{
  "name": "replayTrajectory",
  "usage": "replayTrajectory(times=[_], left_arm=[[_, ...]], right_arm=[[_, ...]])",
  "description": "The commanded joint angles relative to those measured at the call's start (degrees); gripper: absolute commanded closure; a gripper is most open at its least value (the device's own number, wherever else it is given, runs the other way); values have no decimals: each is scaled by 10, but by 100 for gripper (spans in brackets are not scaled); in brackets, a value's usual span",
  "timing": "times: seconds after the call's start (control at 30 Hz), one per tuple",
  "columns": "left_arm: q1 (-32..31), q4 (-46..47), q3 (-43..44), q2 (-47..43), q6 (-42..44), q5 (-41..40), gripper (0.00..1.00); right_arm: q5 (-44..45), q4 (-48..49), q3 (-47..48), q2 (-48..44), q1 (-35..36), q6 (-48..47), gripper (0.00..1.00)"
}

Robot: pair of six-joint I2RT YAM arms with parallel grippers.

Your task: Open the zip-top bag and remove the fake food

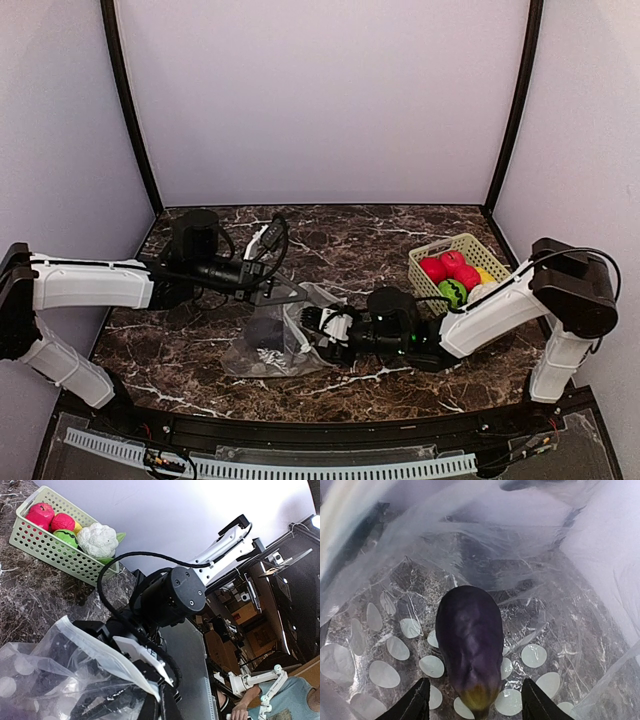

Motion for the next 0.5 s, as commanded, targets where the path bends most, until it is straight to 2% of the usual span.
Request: replayTrajectory(times=[0.0,0.1,0.23,0.37,0.43,0.47], left_arm=[[4,105,-18,-2,-55,39,99],[6,166,-27,12,-84,47,99],[12,214,-42,32,-114,50,99],[27,220,-58,32,-124,34,99],[37,208,-67,23,-120,20,99],[40,173,-66,20,-104,13,99]], right_arm=[[-9,20,24,48,-10,-16,39],[-17,60,23,81,-24,-11,34],[-26,84,26,113,-33,-16,34],[-55,72,33,129,-34,-14,38],[-60,70,36,139,-34,-14,39],[-63,70,37,144,-34,-16,39]])
